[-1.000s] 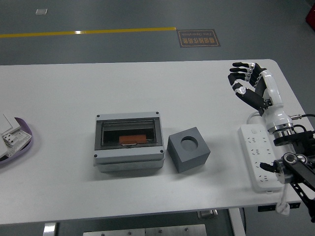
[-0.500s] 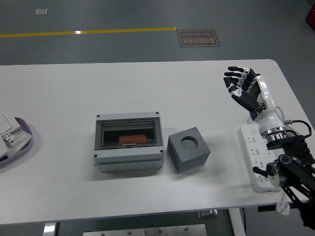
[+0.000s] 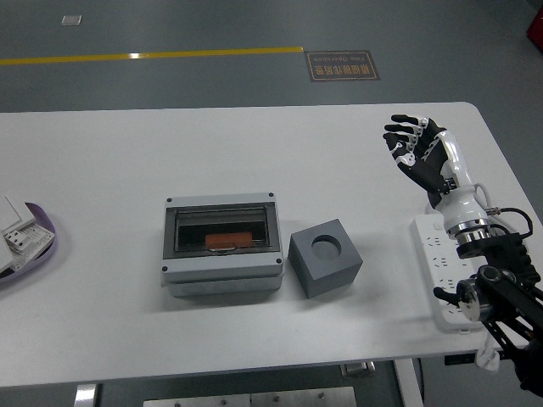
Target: Pick up the cylinder from the cube,place it in the box,flap close box
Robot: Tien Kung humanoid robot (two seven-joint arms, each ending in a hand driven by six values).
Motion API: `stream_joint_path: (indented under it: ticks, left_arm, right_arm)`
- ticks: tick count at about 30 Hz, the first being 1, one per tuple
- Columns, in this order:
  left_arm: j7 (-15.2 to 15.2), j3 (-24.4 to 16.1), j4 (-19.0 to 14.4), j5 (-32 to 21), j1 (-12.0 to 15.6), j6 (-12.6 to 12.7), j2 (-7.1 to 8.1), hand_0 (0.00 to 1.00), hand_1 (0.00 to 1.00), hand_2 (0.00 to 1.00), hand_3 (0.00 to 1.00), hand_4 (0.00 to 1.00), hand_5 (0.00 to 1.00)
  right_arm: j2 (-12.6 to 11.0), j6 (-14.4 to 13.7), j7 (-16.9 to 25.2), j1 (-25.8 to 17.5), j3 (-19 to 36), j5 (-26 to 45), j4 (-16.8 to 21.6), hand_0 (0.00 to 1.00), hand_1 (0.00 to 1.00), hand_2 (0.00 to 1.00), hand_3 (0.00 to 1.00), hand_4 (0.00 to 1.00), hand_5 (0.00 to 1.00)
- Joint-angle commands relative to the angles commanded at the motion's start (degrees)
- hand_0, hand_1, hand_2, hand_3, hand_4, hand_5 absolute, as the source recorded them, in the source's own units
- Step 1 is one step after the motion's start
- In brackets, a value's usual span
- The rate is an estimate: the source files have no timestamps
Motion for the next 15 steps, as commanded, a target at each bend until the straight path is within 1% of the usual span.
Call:
stream_joint_path:
  ticks: [5, 12, 15]
  left_arm:
    - [0.0, -0.4, -0.1, 0.5, -0.1, 0.0, -0.37, 0.52, 0.583, 0.597, 0.654, 0.786, 0.167]
    - [0.0, -1.3, -0.2, 1.2, -0.2, 0.0, -0.23, 0.519, 0.584, 0.596, 0.654, 0.788, 0.169]
    - [0.0, -0.6, -0.2, 0.9, 0.1, 0.0, -0.24, 0.519, 0.584, 0.596, 0.654, 0.788, 0.169]
  right_arm:
    - [-0.2, -0.2, -0.1, 0.3, 0.5, -0.7, 0.3, 0.637, 0.596, 0.619, 0.638, 0.68, 0.209]
    - [-0.7, -0.4, -0.2, -0.4, 1.9, -1.4, 0.6, 0.637, 0.595, 0.618, 0.637, 0.679, 0.207]
    - [-0.8, -0.5, -0.3, -0.6, 2.2, -1.9, 0.7, 0.637, 0.595, 0.618, 0.637, 0.679, 0.207]
